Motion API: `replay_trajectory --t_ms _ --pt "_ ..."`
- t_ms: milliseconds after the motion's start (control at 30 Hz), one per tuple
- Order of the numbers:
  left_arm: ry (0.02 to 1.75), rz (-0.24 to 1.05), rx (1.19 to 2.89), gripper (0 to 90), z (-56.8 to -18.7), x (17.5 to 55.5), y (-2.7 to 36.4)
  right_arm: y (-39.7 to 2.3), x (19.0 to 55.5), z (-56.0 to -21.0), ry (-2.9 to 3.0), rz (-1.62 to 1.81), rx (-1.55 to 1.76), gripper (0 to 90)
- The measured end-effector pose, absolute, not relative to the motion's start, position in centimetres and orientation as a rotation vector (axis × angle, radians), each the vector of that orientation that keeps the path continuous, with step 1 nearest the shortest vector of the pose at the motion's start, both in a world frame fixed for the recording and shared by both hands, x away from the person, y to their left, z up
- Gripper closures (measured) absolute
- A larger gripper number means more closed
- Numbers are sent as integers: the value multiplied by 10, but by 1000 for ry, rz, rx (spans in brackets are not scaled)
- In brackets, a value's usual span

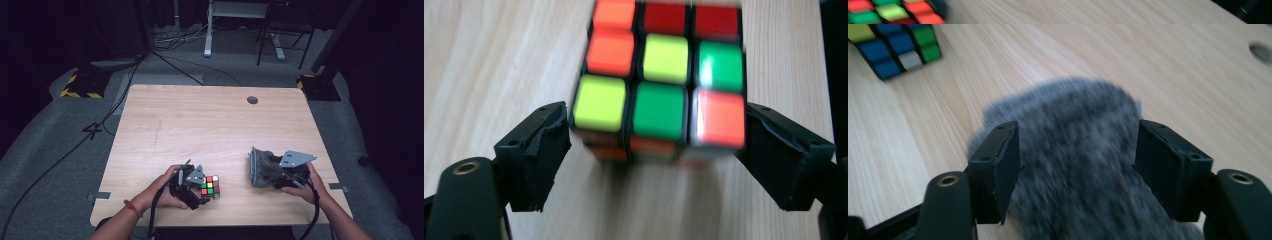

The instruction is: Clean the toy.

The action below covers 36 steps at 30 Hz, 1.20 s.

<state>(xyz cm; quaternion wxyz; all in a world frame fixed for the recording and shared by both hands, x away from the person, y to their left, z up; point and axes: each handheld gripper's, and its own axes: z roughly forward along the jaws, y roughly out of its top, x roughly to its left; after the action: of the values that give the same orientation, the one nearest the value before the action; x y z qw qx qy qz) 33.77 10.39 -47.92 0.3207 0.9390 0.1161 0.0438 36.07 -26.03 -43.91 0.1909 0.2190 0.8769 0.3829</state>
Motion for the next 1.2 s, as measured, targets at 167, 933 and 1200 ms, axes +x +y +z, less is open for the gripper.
replay_trajectory --t_ms 167,933,1200 --pt "329 116 2458 224 -483 331 109 -277 367 -455 2510 1010 696 357" --pt "326 136 2402 227 -488 349 67 -267 372 -487 2653 1036 629 727" --pt "296 138 2388 302 -489 361 52 -258 363 -487 2700 1075 542 734"
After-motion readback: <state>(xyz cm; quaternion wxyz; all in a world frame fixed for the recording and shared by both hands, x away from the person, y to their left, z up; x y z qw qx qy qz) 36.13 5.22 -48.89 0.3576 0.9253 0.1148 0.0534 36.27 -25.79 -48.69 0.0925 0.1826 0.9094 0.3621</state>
